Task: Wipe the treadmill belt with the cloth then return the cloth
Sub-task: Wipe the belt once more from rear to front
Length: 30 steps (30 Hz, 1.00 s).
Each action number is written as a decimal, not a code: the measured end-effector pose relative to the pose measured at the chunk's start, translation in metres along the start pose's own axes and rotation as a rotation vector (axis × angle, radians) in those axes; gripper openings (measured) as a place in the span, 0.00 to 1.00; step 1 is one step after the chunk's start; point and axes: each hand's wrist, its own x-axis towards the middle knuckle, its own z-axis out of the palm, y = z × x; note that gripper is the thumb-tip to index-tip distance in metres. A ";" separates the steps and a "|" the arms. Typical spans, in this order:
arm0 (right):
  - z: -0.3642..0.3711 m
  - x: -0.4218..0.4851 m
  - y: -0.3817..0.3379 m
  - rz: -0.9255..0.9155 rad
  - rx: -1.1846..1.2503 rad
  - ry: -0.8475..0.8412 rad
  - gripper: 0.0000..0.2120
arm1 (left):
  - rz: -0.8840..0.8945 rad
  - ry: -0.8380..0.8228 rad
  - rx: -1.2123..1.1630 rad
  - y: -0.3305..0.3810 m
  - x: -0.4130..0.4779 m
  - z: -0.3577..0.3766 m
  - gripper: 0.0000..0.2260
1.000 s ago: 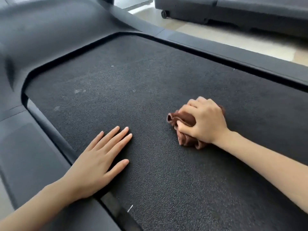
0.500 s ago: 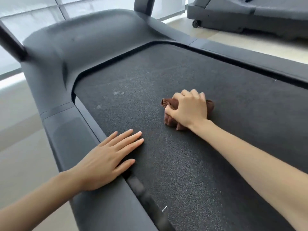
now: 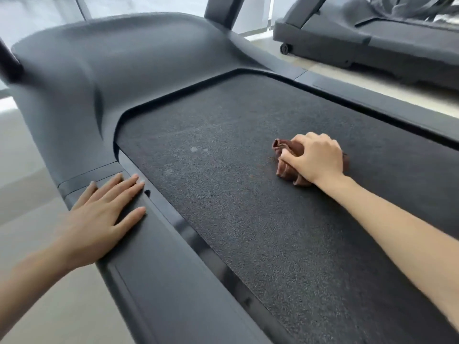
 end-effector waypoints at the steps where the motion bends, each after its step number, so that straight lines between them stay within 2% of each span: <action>1: 0.002 0.007 -0.004 0.078 -0.032 -0.015 0.27 | -0.006 0.003 0.011 0.003 0.000 0.000 0.35; 4: 0.001 0.005 -0.035 0.166 -0.057 -0.032 0.21 | -0.019 -0.021 0.047 0.012 0.002 0.001 0.35; 8: -0.002 -0.028 -0.108 -0.028 0.019 -0.044 0.28 | -0.012 -0.053 0.081 0.018 0.008 0.002 0.38; 12: -0.009 -0.067 -0.162 -0.172 0.121 -0.007 0.20 | -0.007 -0.080 0.115 0.022 0.007 -0.001 0.42; 17: -0.028 -0.096 -0.152 -0.346 0.196 -0.113 0.18 | 0.029 -0.104 0.134 0.020 0.009 -0.001 0.43; 20: -0.039 -0.105 -0.132 -0.372 0.223 -0.182 0.18 | 0.075 -0.096 0.123 0.011 0.009 -0.001 0.43; 26: -0.037 -0.117 -0.142 -0.248 0.178 -0.051 0.17 | 0.090 -0.060 0.080 -0.021 0.016 -0.007 0.43; 30: -0.036 -0.119 -0.143 -0.230 0.147 -0.020 0.18 | 0.101 -0.058 0.087 -0.028 0.014 -0.008 0.42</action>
